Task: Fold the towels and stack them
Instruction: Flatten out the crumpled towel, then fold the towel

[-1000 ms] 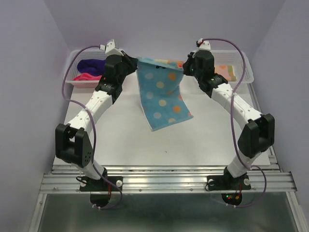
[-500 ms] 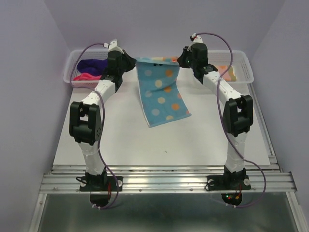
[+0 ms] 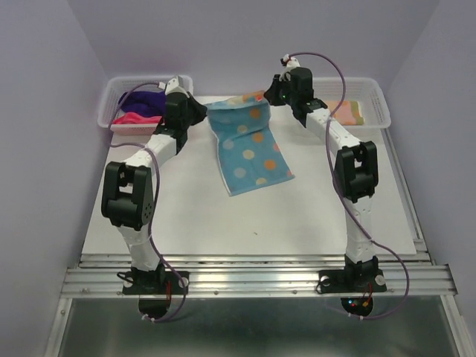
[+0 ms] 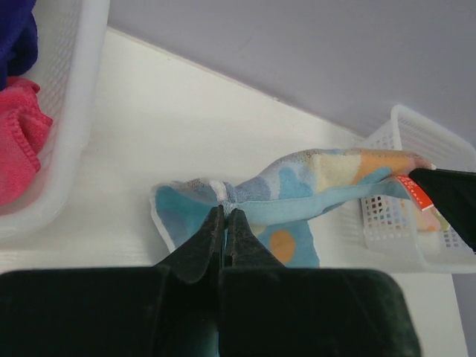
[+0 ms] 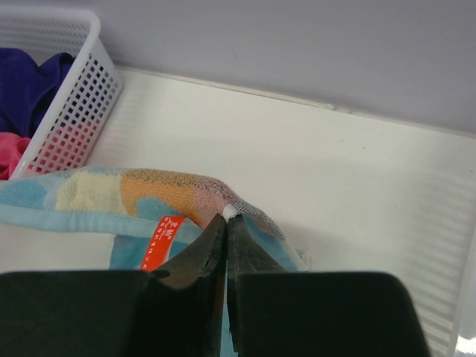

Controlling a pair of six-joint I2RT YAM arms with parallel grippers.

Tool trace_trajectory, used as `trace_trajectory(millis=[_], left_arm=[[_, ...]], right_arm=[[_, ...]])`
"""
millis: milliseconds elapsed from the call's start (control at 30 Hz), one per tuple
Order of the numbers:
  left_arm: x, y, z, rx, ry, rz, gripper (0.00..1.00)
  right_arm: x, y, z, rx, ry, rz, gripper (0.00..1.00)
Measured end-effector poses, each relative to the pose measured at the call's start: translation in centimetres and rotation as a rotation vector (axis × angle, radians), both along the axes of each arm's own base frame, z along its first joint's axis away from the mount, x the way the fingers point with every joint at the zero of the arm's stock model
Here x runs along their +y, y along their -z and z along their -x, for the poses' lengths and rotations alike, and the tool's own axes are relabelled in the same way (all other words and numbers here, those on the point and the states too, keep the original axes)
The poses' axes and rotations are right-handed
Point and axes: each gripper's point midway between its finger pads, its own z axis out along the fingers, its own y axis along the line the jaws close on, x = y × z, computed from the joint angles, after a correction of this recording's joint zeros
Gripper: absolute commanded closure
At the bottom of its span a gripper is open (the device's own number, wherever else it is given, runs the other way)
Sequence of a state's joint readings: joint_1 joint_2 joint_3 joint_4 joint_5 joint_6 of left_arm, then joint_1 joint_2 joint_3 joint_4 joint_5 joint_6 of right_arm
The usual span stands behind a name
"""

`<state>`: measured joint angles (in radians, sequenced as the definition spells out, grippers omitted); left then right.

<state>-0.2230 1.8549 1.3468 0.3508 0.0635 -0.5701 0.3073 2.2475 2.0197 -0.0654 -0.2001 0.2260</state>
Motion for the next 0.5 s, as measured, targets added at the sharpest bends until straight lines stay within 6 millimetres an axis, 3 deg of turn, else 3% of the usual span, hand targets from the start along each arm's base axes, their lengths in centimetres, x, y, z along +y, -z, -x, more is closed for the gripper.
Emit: trace_trajectory(millis=[300, 500], left_arm=[[1.4, -6.4, 0.1, -0.124, -0.064, -0.01, 1.0], [1.4, -7.5, -0.2, -0.145, -0.062, -0.019, 1.0]], right_arm=[[1.9, -1.6, -0.2, -0.085, -0.105, -0.041, 0.94], [2.0, -1.7, -0.2, -0.09, -0.114, -0.045, 0.93]])
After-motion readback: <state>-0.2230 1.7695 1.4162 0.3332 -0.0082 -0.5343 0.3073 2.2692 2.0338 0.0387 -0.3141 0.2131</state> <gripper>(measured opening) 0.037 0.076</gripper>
